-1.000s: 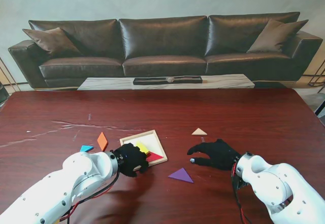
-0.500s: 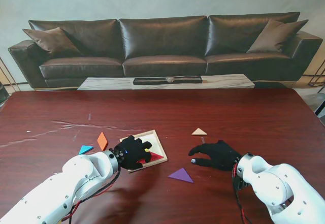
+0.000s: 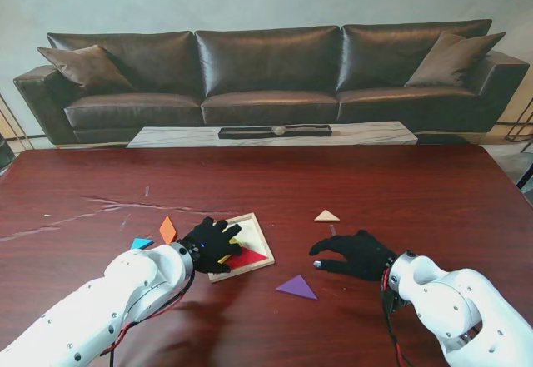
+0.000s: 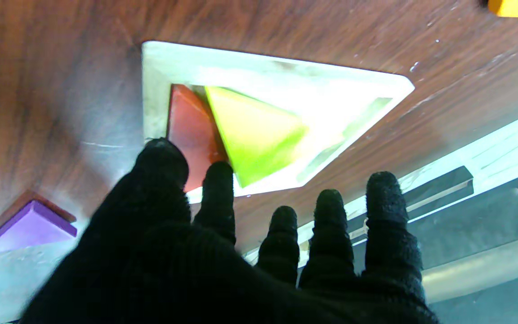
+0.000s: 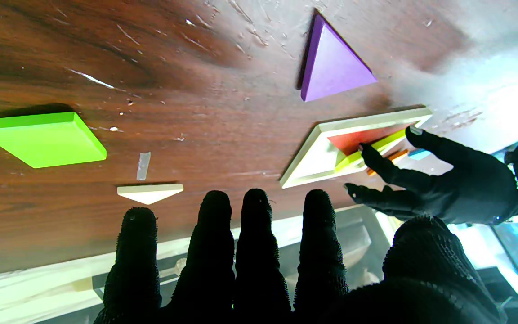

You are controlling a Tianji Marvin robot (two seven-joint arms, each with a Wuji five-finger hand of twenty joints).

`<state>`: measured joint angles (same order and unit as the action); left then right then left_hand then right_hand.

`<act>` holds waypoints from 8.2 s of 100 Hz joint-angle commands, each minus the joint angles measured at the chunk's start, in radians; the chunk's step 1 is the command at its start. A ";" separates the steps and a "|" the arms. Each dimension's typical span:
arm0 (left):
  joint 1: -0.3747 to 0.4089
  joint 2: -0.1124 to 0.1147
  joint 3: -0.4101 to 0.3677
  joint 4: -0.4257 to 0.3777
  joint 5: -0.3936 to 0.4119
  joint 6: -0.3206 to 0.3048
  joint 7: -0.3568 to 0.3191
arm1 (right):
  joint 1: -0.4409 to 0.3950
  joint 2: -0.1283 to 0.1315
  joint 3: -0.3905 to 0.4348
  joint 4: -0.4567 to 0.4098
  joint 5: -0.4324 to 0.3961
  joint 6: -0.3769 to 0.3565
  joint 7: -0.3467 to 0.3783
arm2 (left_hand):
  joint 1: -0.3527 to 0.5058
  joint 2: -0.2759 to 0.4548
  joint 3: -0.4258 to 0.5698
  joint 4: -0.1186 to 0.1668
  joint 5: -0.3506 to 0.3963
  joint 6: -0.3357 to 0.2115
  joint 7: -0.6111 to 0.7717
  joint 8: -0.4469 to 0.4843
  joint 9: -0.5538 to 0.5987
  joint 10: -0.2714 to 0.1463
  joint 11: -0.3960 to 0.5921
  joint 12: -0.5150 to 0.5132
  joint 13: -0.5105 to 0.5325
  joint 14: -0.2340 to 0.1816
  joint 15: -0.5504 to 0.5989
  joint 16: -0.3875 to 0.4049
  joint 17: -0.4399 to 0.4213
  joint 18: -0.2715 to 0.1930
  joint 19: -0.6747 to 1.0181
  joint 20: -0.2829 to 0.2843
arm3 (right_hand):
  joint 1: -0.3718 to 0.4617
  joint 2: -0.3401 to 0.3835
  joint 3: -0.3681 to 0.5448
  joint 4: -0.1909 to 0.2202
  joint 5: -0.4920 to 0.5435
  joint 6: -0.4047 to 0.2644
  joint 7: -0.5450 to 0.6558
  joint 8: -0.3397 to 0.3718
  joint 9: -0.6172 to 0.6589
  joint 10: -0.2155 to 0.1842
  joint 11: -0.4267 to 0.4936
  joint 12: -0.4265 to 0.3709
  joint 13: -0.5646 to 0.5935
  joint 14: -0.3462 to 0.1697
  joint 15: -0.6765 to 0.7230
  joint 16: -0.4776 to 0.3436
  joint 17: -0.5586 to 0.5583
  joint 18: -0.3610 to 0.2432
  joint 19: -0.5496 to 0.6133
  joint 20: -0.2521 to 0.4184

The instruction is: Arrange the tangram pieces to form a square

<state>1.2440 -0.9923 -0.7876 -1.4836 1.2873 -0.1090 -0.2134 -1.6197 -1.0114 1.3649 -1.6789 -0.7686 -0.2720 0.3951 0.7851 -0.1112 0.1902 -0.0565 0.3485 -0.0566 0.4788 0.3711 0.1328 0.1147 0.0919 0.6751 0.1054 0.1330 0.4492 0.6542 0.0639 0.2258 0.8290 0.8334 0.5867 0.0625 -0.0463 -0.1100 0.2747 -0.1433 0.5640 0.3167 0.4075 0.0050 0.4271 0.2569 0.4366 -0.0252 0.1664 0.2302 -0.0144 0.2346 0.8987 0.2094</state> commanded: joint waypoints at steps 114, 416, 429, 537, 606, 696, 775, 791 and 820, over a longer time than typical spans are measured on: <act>-0.072 -0.024 0.071 0.124 -0.162 0.032 0.104 | -0.008 0.003 -0.003 0.000 -0.009 0.010 0.004 | -0.040 -0.051 0.107 0.044 -0.037 0.026 -0.165 -0.055 0.308 -0.044 0.113 -0.327 0.089 -0.010 -0.097 -0.147 -0.048 0.048 -0.132 -0.133 | -0.010 0.028 -0.004 0.024 -0.023 -0.011 -0.008 0.019 -0.024 -0.002 -0.005 -0.007 -0.013 0.005 -0.007 -0.004 -0.024 0.006 0.001 -0.022; 0.226 -0.018 -0.226 -0.162 0.065 0.134 -0.008 | 0.067 0.009 -0.043 -0.012 -0.026 -0.124 -0.001 | -0.061 0.032 -0.108 0.059 -0.085 0.103 -0.307 -0.050 0.090 0.046 0.051 -0.310 0.093 0.076 -0.225 -0.180 -0.085 0.079 -0.248 -0.168 | -0.029 -0.019 -0.006 0.024 -0.143 -0.038 -0.051 0.009 -0.221 -0.035 -0.037 -0.021 -0.168 -0.051 -0.044 -0.019 -0.087 -0.067 -0.050 -0.056; 0.286 -0.021 -0.268 -0.205 0.086 0.162 -0.015 | 0.099 0.010 -0.066 0.006 -0.021 -0.128 -0.001 | -0.062 0.043 -0.115 0.060 -0.070 0.104 -0.300 -0.044 0.085 0.048 0.049 -0.308 0.095 0.072 -0.234 -0.186 -0.077 0.078 -0.245 -0.168 | -0.039 -0.026 -0.002 0.025 -0.188 -0.022 -0.116 -0.025 -0.224 -0.058 -0.165 -0.090 -0.233 -0.078 -0.054 -0.035 -0.080 -0.116 -0.123 -0.104; 0.519 -0.050 -0.493 -0.368 -0.026 0.326 -0.025 | 0.211 0.019 -0.082 0.110 0.003 -0.175 0.033 | -0.017 0.052 -0.160 0.075 -0.069 0.124 -0.326 -0.033 0.092 0.051 0.010 -0.331 0.077 0.046 -0.300 -0.267 -0.067 0.052 -0.318 -0.250 | -0.075 -0.049 0.000 0.027 -0.126 0.011 -0.611 0.025 -0.249 -0.015 -0.372 -0.134 -0.322 -0.079 -0.123 -0.100 -0.071 -0.166 -0.301 -0.216; 0.493 -0.063 -0.434 -0.300 -0.182 0.299 0.137 | 0.094 0.012 -0.042 0.001 -0.094 -0.111 0.002 | -0.003 0.056 -0.149 0.075 -0.073 0.121 -0.324 -0.034 0.053 0.054 0.010 -0.335 0.035 0.038 -0.309 -0.275 -0.075 0.042 -0.342 -0.269 | -0.045 -0.174 0.007 0.030 -0.179 0.029 -0.124 0.074 -0.205 0.038 -0.028 -0.032 -0.144 0.006 -0.080 -0.072 -0.059 -0.101 -0.122 -0.121; 0.563 -0.067 -0.472 -0.342 -0.212 0.200 0.187 | -0.048 -0.009 -0.217 -0.091 -0.313 0.184 -0.154 | 0.004 0.066 -0.158 0.076 -0.067 0.109 -0.324 -0.031 0.040 0.043 0.003 -0.336 0.026 0.042 -0.316 -0.279 -0.076 0.056 -0.350 -0.270 | 0.056 -0.287 0.004 0.010 -0.173 0.019 0.064 -0.018 -0.128 0.069 0.040 0.003 0.071 0.172 -0.011 -0.053 0.105 0.065 0.013 -0.024; 0.601 -0.066 -0.489 -0.391 -0.205 0.179 0.169 | 0.012 -0.018 -0.365 0.018 -0.344 0.362 -0.256 | 0.007 0.078 -0.172 0.077 -0.064 0.109 -0.332 -0.029 0.042 0.040 -0.008 -0.338 0.023 0.045 -0.323 -0.282 -0.075 0.057 -0.357 -0.270 | 0.145 -0.318 0.014 0.005 -0.174 -0.010 0.117 -0.002 -0.099 0.080 0.077 0.018 0.128 0.175 0.017 -0.047 0.173 0.067 0.057 0.011; 0.614 -0.066 -0.498 -0.400 -0.196 0.180 0.170 | 0.029 -0.020 -0.385 0.041 -0.328 0.383 -0.268 | 0.009 0.080 -0.174 0.078 -0.063 0.108 -0.333 -0.028 0.042 0.040 -0.010 -0.338 0.025 0.043 -0.323 -0.282 -0.074 0.057 -0.357 -0.270 | 0.173 -0.331 0.019 0.004 -0.169 -0.016 0.131 -0.001 -0.091 0.079 0.085 0.021 0.142 0.174 0.027 -0.046 0.190 0.060 0.066 0.018; 0.628 -0.067 -0.508 -0.409 -0.191 0.185 0.178 | 0.049 -0.021 -0.415 0.068 -0.327 0.422 -0.272 | 0.012 0.086 -0.175 0.079 -0.062 0.107 -0.334 -0.027 0.038 0.041 -0.011 -0.338 0.024 0.043 -0.324 -0.282 -0.073 0.060 -0.358 -0.269 | -0.152 -0.608 1.027 -0.060 -0.165 -0.033 0.197 -0.033 -0.073 0.068 0.115 0.035 0.203 0.165 0.069 -0.040 0.266 0.051 0.090 0.055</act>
<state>1.8652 -1.0576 -1.2947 -1.8854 1.0957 0.0745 -0.0381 -1.5685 -1.0279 0.9580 -1.6256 -1.0973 0.1432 0.1191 0.7757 -0.0690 0.0449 -0.0447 0.2644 0.0577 0.1631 0.3349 0.2058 0.1421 0.1029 0.3434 0.1573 0.1793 0.1505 0.3782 0.0016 0.2685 0.4918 0.5667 0.5790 -0.4421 0.6184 -0.1257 0.1237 -0.1515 0.7414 0.2963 0.3141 0.0733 0.5280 0.2785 0.5758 0.1259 0.1981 0.1723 0.2379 0.2825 0.9704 0.2288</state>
